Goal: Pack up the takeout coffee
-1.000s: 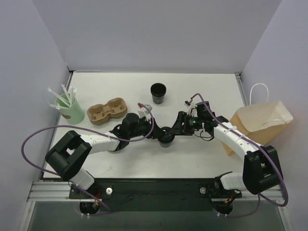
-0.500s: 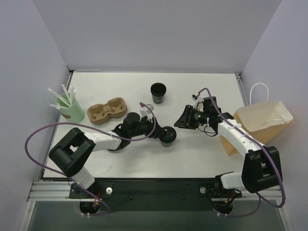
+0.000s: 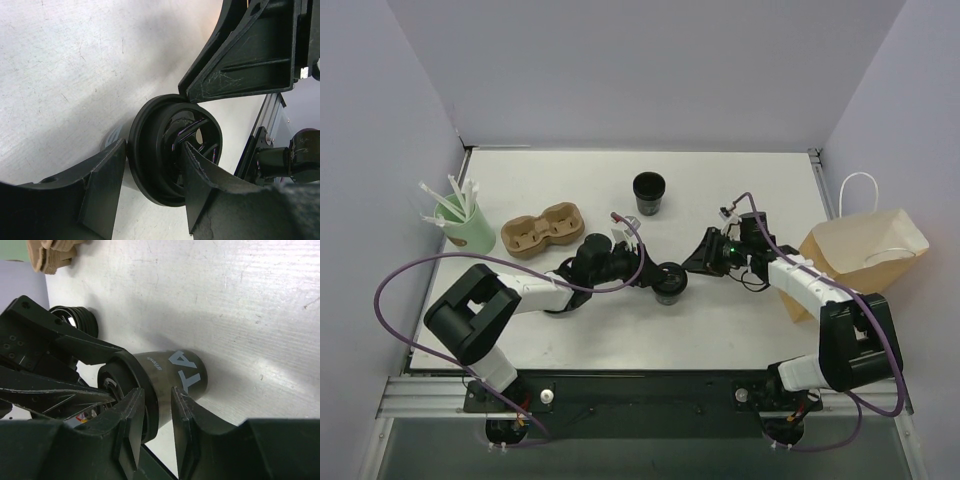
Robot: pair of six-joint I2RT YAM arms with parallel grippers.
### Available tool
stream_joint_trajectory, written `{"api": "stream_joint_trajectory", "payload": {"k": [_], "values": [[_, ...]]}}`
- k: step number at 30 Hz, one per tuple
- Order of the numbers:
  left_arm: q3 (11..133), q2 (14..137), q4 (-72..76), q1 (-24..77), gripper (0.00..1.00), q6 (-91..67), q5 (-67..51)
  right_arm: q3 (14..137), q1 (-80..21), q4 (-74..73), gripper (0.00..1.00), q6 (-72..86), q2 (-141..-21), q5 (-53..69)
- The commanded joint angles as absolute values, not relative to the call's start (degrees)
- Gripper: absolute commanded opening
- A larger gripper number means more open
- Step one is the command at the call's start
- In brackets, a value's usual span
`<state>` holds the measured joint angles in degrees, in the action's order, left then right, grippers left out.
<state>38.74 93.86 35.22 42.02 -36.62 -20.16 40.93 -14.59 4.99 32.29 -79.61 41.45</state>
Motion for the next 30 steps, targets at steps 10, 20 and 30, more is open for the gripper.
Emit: {"api": "stream_joint_trajectory", "payload": {"k": [10, 20, 30], "values": [[32.43, 99.05, 22.94, 43.59, 0.55, -33.05, -14.68, 26.82, -14.24, 17.05, 0.19, 36.04, -79.36, 37.62], [29.09, 100.20, 25.93, 43.86, 0.55, -34.98, -13.01, 18.28, -14.50, 27.15, 0.18, 38.31, -81.91, 36.30], [29.27, 98.61, 23.12, 44.47, 0.55, -35.33, -10.72, 26.09, -15.56, 11.62, 0.23, 36.83, -71.56, 34.89]]}}
